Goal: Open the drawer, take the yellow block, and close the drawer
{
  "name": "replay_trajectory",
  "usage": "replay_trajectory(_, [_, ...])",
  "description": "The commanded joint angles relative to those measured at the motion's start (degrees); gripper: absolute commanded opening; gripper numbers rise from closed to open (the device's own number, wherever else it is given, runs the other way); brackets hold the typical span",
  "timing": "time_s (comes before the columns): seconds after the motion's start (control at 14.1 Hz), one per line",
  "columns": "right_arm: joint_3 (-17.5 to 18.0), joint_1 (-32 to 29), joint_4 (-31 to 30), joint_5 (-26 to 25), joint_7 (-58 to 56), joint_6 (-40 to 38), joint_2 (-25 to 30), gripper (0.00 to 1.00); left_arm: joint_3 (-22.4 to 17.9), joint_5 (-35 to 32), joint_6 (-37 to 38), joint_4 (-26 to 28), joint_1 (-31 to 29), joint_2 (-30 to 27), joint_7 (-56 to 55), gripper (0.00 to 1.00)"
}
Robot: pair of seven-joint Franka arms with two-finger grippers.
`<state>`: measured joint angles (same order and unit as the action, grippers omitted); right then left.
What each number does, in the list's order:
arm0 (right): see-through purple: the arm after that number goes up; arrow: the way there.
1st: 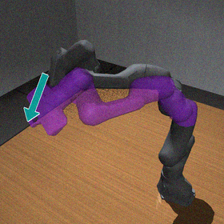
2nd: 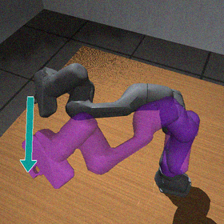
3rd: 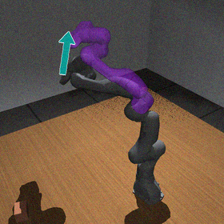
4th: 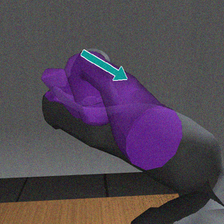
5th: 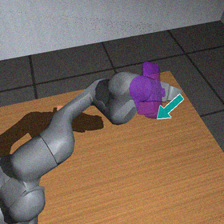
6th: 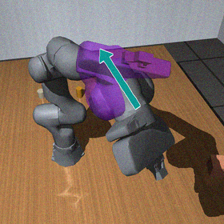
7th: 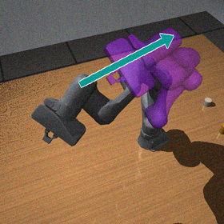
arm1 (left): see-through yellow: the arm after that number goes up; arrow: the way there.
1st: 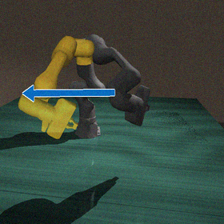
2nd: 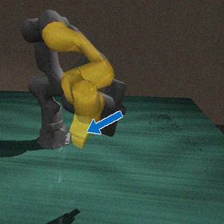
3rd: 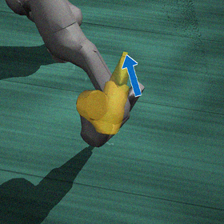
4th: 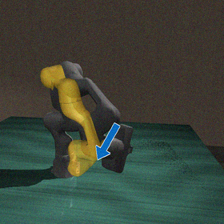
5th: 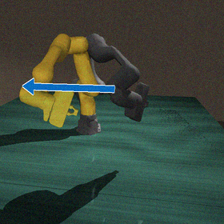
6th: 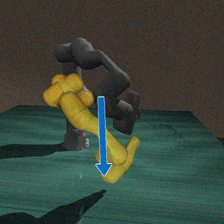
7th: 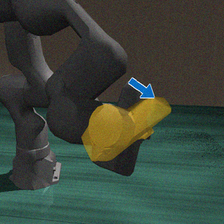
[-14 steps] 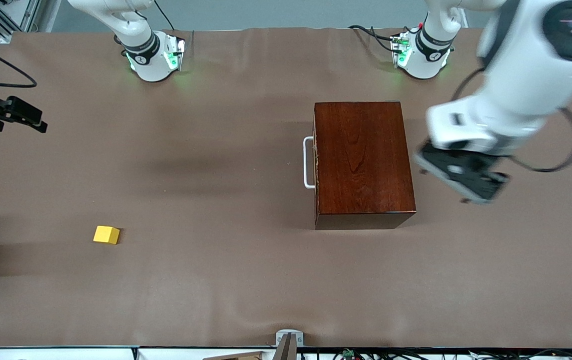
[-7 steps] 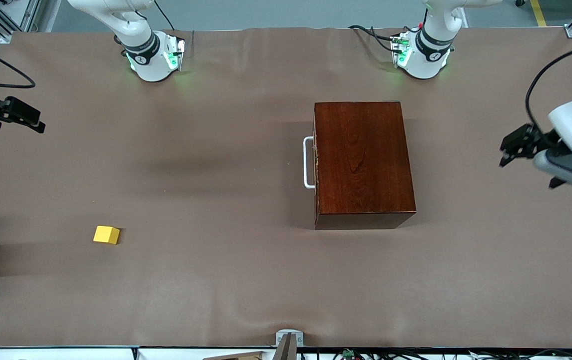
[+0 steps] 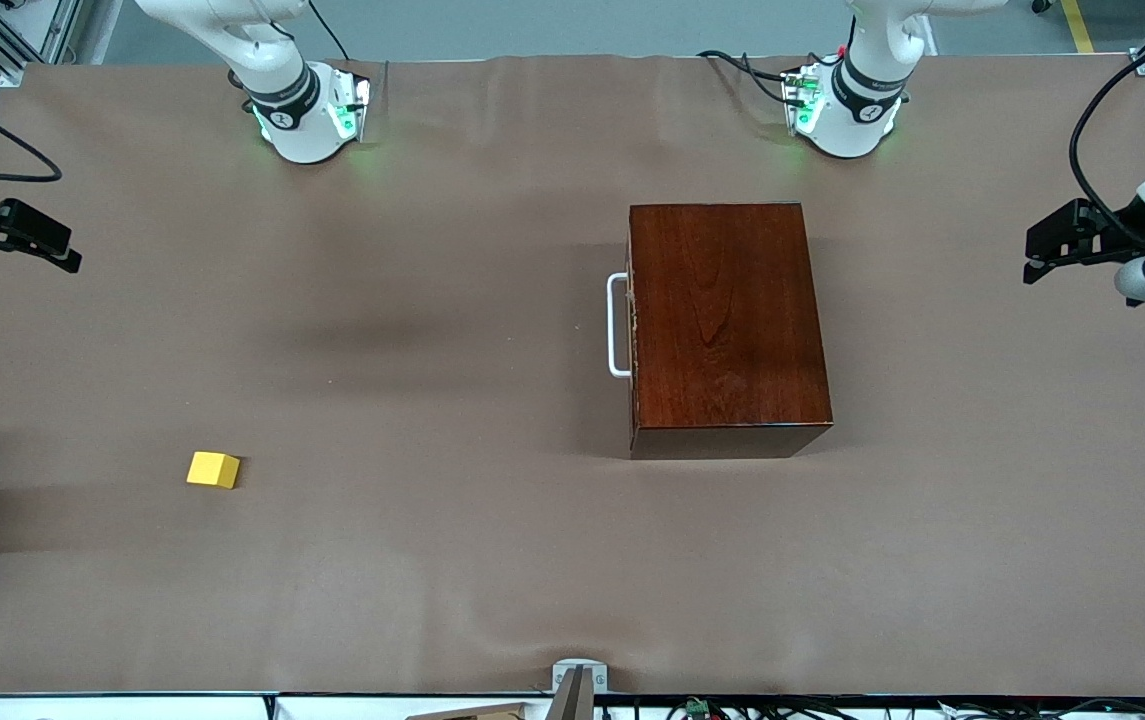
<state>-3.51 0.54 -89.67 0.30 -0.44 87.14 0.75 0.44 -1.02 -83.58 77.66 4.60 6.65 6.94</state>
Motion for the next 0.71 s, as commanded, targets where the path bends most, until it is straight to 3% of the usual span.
replay_trajectory(0.0, [0.61, -0.46, 0.46, 0.58, -0.44, -0.13, -1.1, 1.0, -0.97, 1.11, -3.33, 9.6, 1.46, -6.46, -7.8, 1.0])
replay_trajectory(0.14, [0.79, -0.19, 0.29, 0.58, -0.44, -0.39, -1.19, 1.0, -0.97, 1.11, -6.67, 13.73, 1.47, -9.01, -7.82, 1.0])
replay_trajectory(0.64, [0.7, -0.98, 0.46, 0.58, -0.62, -0.39, -1.1, 1.0, -1.58, 2.17, -6.77, 13.49, 0.76, -8.76, -7.91, 1.0])
